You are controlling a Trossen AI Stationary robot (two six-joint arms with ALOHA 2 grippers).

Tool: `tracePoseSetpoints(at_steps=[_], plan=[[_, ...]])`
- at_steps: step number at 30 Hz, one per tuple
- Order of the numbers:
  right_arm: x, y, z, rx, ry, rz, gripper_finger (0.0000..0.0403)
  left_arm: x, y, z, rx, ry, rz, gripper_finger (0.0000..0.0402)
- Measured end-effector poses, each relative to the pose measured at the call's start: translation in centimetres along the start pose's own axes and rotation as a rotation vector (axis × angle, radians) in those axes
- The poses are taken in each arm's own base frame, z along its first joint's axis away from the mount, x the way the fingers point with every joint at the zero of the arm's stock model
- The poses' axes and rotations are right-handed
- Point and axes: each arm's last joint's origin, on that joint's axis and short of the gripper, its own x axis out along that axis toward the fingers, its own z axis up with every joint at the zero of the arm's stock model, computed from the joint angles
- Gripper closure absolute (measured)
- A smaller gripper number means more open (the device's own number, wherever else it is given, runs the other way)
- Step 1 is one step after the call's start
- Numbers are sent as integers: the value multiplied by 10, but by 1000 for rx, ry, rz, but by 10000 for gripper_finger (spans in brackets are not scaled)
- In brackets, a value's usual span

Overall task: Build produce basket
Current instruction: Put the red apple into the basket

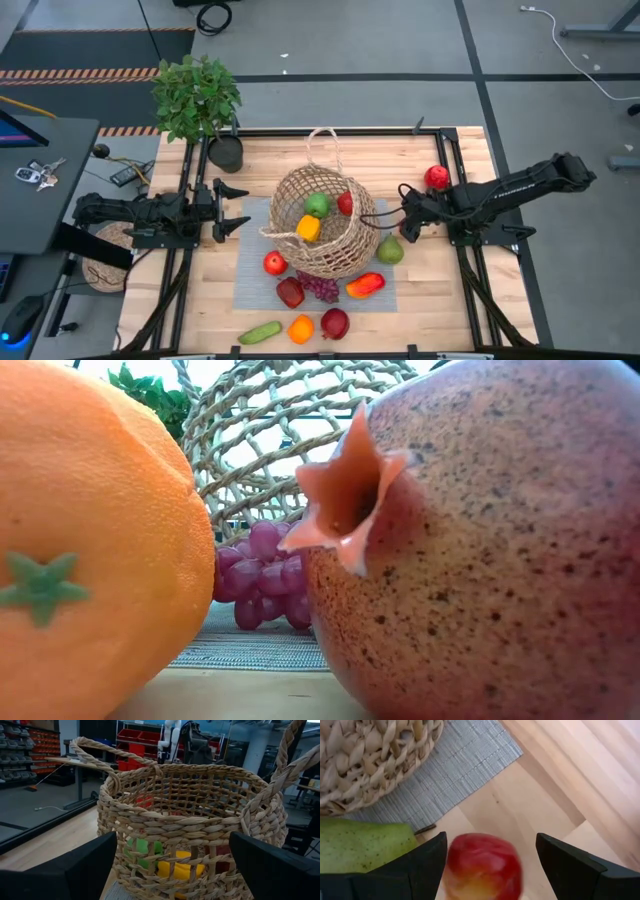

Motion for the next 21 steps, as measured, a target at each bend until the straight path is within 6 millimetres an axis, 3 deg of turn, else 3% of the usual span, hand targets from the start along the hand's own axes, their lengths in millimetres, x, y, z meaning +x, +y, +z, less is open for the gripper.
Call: tracePoseSetpoints(at_steps=[21], plan=[[-1, 5, -16, -116, 20, -5, 91, 0, 0, 0, 0, 1, 0, 10]])
